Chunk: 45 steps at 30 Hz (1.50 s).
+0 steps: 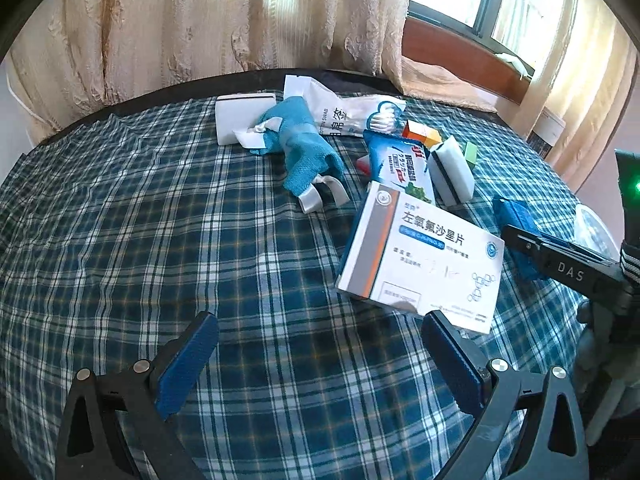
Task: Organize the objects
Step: 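Grasp the blue wrapped snack bar with the right gripper and lift it, then grasp the white medicine box with the left gripper while the right carries the snack bar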
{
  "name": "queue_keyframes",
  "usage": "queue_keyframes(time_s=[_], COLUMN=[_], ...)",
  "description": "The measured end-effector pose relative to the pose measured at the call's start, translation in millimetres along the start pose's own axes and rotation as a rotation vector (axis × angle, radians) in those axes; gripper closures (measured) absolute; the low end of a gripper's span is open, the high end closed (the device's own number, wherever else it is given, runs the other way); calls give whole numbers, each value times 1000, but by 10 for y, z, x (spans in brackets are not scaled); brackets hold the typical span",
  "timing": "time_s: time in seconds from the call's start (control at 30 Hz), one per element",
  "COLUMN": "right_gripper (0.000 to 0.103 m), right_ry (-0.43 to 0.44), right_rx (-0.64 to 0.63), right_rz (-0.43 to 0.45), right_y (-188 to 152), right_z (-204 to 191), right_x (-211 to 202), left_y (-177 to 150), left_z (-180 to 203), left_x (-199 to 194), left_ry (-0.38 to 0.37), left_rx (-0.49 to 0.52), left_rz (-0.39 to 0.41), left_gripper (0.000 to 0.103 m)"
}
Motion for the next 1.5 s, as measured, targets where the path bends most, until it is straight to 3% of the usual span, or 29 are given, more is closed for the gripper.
queue_keyframes(time_s=[0.17,0.73,0.9,1.1,1.5], right_gripper=[61,61,62,62,62], right_ry=[31,177,227,254,287], right_rx=[-22,-15,-64,-91,-59], right_rz=[13,8,-58,-62,-65], right_y=[42,142,-81,-251,-529], right_z=[-97,-385,-621,-735,-605], right_x=[-31,-87,-43,-176,-380], left_y=[-19,-84,-77,-40,67], left_z=[30,35,-25,-50,262], left_x=[-19,-6,-17,-106,19], left_ry=[-9,6,-10,-39,-53], left_rx=[-19,-40,-74,-107,-129], left_rz=[-18,-44,-50,-40,-85], left_gripper=[0,0,0,0,0])
Point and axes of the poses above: each gripper's, at about its wrist camera, not at the fingertips, and x roughly the way its jaws point, z to its right, y to its top, the point moved 5 cm from there along x, roughly the way its jaws point, and after that the axes turned 1 degree about -x, right-handed, at the moved point
